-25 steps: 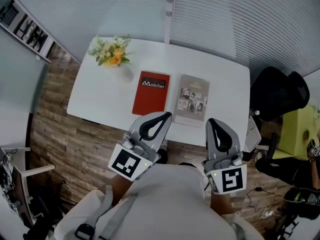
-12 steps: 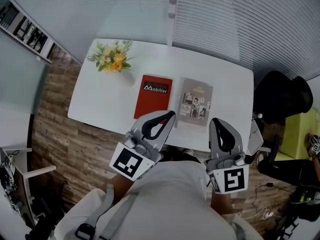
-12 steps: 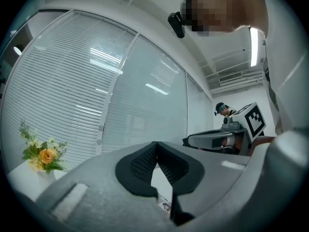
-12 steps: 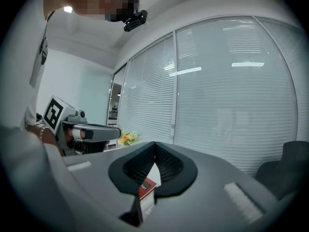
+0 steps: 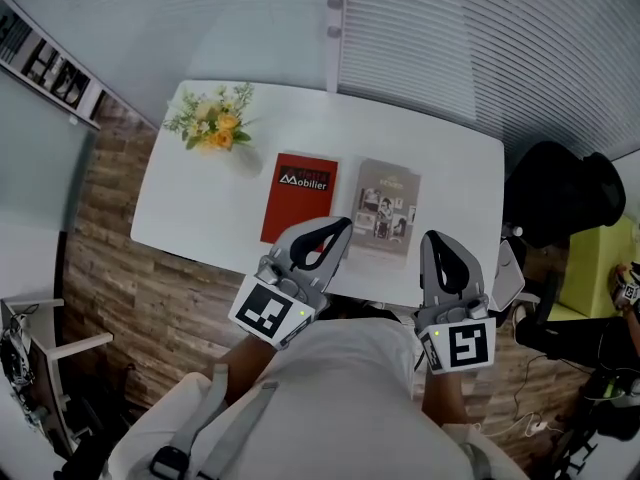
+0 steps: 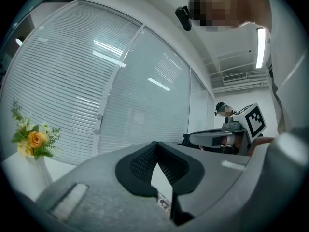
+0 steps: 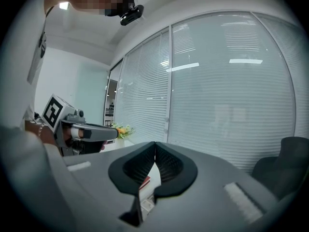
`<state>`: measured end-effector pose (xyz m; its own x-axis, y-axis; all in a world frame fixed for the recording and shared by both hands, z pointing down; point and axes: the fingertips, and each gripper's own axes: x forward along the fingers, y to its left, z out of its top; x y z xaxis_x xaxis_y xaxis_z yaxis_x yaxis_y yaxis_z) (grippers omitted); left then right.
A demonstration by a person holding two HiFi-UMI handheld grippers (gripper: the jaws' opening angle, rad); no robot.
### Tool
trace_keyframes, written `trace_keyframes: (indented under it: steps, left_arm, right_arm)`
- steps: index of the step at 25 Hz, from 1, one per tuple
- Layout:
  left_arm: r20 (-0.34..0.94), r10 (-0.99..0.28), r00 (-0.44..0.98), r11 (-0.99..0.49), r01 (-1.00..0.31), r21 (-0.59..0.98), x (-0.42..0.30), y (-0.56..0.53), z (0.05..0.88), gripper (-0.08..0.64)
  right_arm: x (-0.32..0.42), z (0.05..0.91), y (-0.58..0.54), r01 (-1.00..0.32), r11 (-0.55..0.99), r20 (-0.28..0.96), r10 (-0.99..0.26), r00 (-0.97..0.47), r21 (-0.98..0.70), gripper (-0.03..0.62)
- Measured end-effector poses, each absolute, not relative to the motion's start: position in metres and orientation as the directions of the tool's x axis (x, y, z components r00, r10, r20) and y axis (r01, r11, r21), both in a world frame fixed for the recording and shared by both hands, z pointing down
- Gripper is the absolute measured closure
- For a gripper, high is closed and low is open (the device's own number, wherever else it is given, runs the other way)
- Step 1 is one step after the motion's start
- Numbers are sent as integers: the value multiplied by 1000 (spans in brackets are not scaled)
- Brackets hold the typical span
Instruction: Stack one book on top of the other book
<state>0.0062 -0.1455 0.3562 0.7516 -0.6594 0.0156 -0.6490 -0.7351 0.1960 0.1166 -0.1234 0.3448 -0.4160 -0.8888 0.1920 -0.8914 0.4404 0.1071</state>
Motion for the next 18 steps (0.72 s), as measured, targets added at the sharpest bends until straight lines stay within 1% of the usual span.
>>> trace_keyframes:
  steps: [6, 18]
  left_arm:
    - [94, -634, 767, -733, -636, 241, 21, -159, 406, 528]
    - [321, -567, 759, -680, -651, 338, 42, -170, 530, 480]
  right_arm:
    - [136, 395, -136, -908, 414, 281, -880, -382, 61, 565]
    - [176, 522, -145, -932, 358, 493, -802, -336, -53, 516]
